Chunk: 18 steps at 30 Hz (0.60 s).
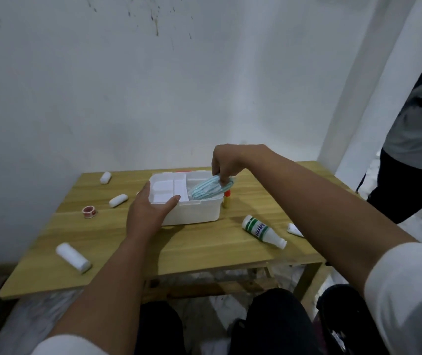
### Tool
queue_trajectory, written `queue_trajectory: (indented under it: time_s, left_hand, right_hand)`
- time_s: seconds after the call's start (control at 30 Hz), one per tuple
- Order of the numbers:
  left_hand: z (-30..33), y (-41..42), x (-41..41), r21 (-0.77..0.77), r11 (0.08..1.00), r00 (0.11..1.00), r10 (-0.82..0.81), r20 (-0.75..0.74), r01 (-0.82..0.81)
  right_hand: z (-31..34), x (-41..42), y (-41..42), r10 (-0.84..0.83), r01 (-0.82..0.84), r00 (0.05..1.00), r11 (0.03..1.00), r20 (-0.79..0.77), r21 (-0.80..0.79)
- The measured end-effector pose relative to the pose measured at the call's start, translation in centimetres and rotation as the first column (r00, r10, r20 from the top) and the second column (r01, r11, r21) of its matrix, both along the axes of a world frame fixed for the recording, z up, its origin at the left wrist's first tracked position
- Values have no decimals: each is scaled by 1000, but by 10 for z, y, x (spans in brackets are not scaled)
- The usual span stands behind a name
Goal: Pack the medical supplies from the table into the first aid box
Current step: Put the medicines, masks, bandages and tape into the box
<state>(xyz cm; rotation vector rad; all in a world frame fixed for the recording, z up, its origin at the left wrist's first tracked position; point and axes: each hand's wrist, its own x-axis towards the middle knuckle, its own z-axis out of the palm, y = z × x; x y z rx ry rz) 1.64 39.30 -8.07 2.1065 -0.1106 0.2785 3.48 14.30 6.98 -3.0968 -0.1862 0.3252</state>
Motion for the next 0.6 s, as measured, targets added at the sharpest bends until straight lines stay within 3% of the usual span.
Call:
queue_trajectory:
  time_s: [0.43, 0.6]
  left_hand:
    - [3, 4, 1, 12, 999, 1000, -30, -3, 30]
    - [5, 4, -1, 15, 999, 999, -43, 7, 42]
  right_hand:
    - [-10, 12, 19, 29, -30, 999, 999, -36, -24]
    - [-12, 11, 26, 63, -66, 998, 991, -28, -120]
